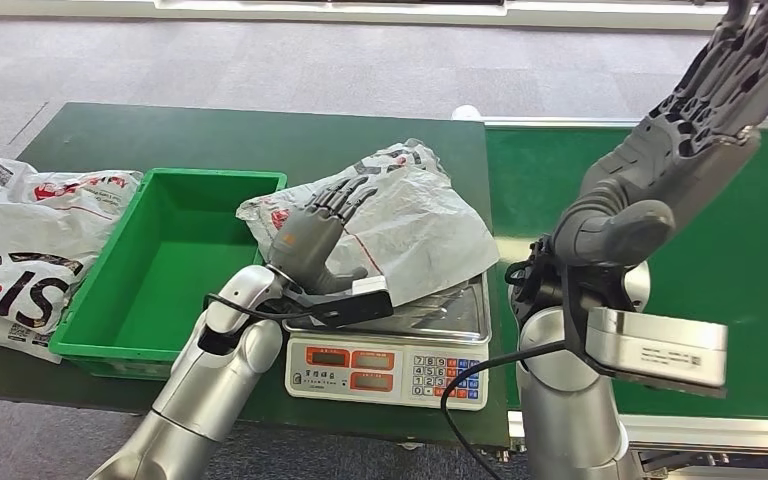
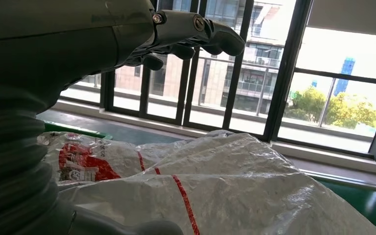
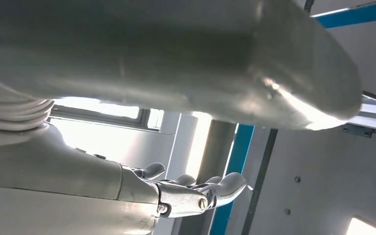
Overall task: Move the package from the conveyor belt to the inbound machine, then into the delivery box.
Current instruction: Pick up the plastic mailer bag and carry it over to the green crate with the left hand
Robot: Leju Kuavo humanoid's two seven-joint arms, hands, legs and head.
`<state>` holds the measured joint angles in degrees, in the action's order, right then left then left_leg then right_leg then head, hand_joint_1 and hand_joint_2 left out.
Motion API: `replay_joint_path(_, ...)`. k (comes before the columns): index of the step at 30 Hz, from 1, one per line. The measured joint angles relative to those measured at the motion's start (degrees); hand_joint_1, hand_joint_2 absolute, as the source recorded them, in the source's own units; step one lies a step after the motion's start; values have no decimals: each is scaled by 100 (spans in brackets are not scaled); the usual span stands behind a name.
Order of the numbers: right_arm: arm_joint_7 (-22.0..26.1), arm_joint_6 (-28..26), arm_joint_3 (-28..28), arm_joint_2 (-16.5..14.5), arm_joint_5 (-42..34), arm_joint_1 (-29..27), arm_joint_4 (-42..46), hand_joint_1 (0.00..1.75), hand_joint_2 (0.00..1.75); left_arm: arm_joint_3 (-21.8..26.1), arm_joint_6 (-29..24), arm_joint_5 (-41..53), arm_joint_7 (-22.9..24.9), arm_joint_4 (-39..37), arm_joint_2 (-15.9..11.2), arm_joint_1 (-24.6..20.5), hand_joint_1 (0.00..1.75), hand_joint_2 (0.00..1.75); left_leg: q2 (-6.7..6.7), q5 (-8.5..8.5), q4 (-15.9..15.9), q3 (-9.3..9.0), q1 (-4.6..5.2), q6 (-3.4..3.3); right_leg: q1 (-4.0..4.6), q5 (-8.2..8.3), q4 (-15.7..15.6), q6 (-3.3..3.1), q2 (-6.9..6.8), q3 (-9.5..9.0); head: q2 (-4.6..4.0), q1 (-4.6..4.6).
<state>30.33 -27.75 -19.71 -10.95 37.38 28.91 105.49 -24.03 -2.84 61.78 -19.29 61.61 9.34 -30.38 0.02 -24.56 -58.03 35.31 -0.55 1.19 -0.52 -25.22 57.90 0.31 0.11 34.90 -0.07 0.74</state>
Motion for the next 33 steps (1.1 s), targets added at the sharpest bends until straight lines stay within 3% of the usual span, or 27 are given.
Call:
replay_joint_path(4, -120, 152, 0, -21, 1, 5, 0, 0, 0, -177, 365, 244, 21, -307, 2, -271, 0, 175, -2, 2, -1, 2, 0, -2, 0, 1, 0, 0, -5, 0, 0, 0)
replay_joint_path(9, -220, 253, 29, -102, 31, 16, -26, 0, 0, -569, 444, 349, -90, -1352, 139, -913, 0, 175, -1, 4, -1, 2, 1, -2, -2, 6, 0, 3, -4, -3, 0, 0)
replay_joint_path(11, -222, 254, 60, -122, 40, 19, -61, 0, 0, -702, 445, 316, -131, -1737, 179, -1078, 17, 175, -1, 4, -1, 2, 1, -2, -2, 6, 0, 3, -3, -3, 0, 0)
replay_joint_path(13, -228, 248, 83, -132, 49, 31, -108, 0, 0, -815, 564, 249, -202, -2072, 198, -1195, 104, 175, -1, 4, -1, 2, 1, -2, -1, 6, 0, 3, -2, -2, 0, 0)
replay_joint_path(15, -243, 230, 90, -136, 52, 68, -165, 0, 0, -913, 876, 155, -323, -2377, 203, -1303, 175, 175, -2, 4, -1, 2, 1, -2, -1, 6, 1, 3, -1, -2, 0, 0)
replay_joint_path(20, -290, 126, 90, -136, 52, 151, -280, 0, 0, -1079, 1297, -14, -543, -2975, 203, -1503, 175, 175, -2, 4, 0, 2, 0, -2, 1, 4, 1, 1, -1, -1, 0, 0)
replay_joint_path(33, -293, -3, 90, -97, 52, 140, -317, 0, 0, -1267, 1355, -64, -571, -3449, 211, -1766, 175, 175, -2, 4, 0, 2, 0, -2, 0, 4, 1, 0, -1, -1, 0, 0)
